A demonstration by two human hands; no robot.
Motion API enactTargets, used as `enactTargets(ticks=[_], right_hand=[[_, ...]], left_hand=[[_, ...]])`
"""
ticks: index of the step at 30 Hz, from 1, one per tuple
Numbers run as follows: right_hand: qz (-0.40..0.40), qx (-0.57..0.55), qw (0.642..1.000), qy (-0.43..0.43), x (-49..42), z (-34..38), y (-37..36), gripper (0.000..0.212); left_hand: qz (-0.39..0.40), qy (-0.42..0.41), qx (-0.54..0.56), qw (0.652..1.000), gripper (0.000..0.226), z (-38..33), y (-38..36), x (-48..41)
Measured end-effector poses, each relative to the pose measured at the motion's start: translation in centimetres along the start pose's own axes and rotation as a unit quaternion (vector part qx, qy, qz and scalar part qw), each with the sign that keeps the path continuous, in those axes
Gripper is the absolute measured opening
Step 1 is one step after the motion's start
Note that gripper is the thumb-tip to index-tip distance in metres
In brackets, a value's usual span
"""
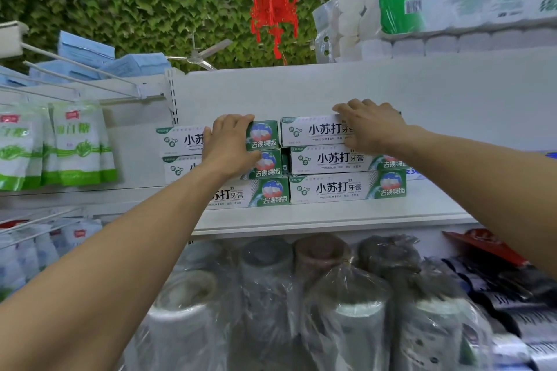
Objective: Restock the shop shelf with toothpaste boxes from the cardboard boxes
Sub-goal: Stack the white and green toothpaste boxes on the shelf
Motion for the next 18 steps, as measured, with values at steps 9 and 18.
enactTargets(ticks=[9,18], right_hand=[[-0.134,-0.078,0.988,0.011,5.6,4.8,4.3,0.040],[-0.106,-0.169,0.980,0.017,13.8,14.2,4.5,0.037]], left_hand=[[-0.144,0.025,0.070,0.987,0.030,-0.6,5.5,4.7],[-0.082,0.039,0.131,0.987,0.026,3.6,6.8,15.2]])
Point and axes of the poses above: each hand's wrist, its own x-axis away from the middle knuckle, its own y-axis out of the back of the hand, z = x × y, the point moved 7 cm from there along -x, towards the middle knuckle, and after that the axes turned 7 degrees about -z, right-handed, at the moved point
